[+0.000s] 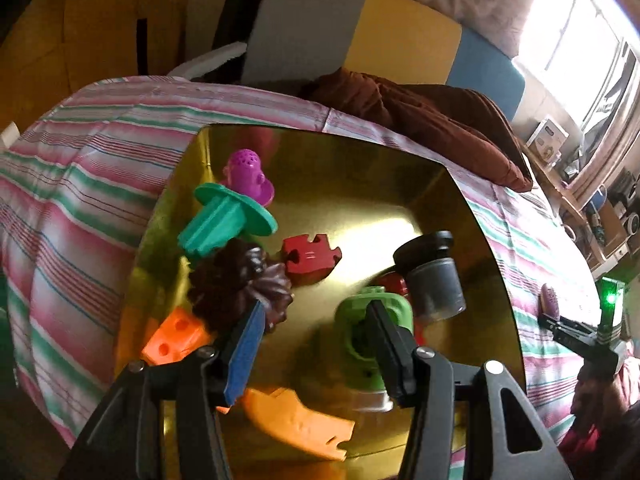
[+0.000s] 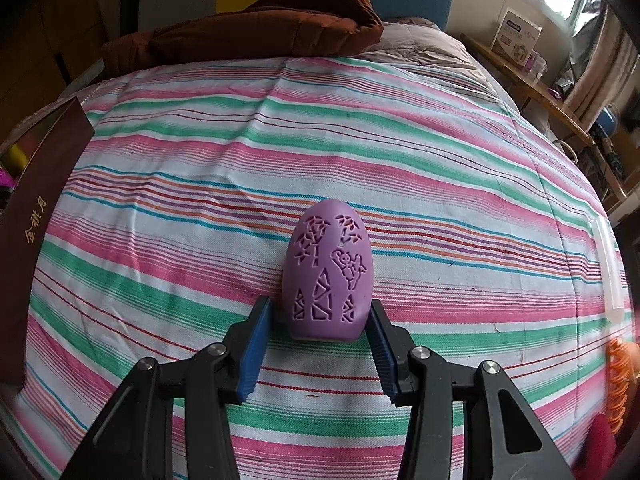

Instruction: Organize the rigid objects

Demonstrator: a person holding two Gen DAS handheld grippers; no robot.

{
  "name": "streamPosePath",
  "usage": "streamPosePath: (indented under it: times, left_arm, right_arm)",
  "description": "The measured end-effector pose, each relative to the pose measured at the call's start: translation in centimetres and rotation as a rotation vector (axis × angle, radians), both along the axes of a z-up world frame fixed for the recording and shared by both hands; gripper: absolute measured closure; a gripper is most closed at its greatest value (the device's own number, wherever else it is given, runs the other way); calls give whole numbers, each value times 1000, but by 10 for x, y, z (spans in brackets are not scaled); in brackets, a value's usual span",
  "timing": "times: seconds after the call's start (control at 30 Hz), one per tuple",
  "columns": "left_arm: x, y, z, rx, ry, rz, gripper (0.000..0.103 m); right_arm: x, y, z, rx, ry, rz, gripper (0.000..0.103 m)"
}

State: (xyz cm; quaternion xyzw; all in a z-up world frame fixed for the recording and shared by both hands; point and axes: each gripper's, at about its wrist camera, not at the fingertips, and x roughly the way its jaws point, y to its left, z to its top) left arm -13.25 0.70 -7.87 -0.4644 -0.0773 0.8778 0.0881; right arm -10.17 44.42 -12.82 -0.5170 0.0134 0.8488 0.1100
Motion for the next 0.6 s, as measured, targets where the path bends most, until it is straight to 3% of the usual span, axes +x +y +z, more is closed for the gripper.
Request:
streamPosePath:
  times: [0.3,0.6]
  left_arm:
    - [32,-5,30,-70,109,36,50]
    - [54,-17,45,-79,137,50,50]
  right_arm:
    - [0,-5,1,21,-3,14,61]
    - [2,-11,2,42,-7,26,63]
